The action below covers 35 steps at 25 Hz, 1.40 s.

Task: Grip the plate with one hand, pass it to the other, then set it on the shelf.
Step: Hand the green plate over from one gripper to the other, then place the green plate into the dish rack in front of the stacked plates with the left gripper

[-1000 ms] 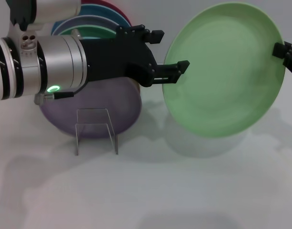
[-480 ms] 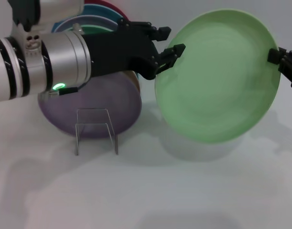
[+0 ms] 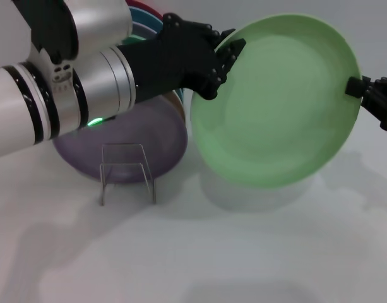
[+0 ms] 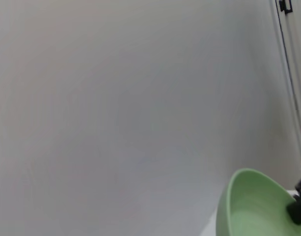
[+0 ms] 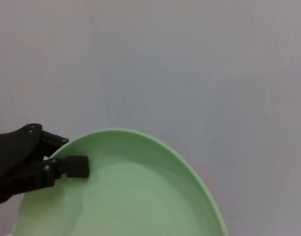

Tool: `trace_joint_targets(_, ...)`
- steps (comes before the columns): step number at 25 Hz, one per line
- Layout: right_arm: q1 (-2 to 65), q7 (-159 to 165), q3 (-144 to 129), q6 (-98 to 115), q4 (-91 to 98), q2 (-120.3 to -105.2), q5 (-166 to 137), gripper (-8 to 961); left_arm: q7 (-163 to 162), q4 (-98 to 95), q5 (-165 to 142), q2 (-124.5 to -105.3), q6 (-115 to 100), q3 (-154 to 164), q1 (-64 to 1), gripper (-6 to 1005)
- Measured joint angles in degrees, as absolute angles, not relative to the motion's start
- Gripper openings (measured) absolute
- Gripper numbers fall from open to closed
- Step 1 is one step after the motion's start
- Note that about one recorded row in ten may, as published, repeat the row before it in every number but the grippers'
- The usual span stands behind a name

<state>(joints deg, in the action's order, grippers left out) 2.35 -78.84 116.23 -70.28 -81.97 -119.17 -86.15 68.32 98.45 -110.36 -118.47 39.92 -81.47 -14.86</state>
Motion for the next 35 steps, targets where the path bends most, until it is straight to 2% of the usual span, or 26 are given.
trace_joint_targets(8,2.5,-83.0,123.0,-74.9,-70.4,-119.18,-75.5,54,79.4,101.9,-110.1,-118.36,25.7,-72.9,-9.4,87)
trace_joint_targets(14,5.7,-83.7,140.5,-84.9,-55.6,-119.00,-71.4,262,89.3,102.1,-111.0,-118.20,2.8,-61.2,-7.1,86)
trace_joint_targets(16,6.5,-83.7,144.5,-87.5,-53.2,-118.88,-71.8,494,89.8,101.2,-113.6,-118.10,-6.1,-57.0,-7.5,80)
trace_joint_targets(22,6.5,-83.7,147.6,-89.3,-52.5,-118.93,-72.2,652,77.9,91.8,-135.3,-117.97,-36.0,-45.0,-9.4,72)
trace_joint_targets(28,6.8,-83.8,147.5,-89.6,-52.3,-118.87,-72.4,652,45.2,80.0,-155.7,-117.57,-51.3,-46.3,-7.1,71)
trace_joint_targets(32,7.0,-84.5,147.3,-89.6,-52.2,-118.81,-73.1,652,25.6,68.9,-164.3,-115.84,-58.9,-52.0,-7.2,71)
trace_joint_targets(35,7.4,-84.5,147.2,-89.7,-52.0,-118.80,-73.6,652,20.5,55.9,-165.5,-114.05,-70.3,-53.6,-11.8,71)
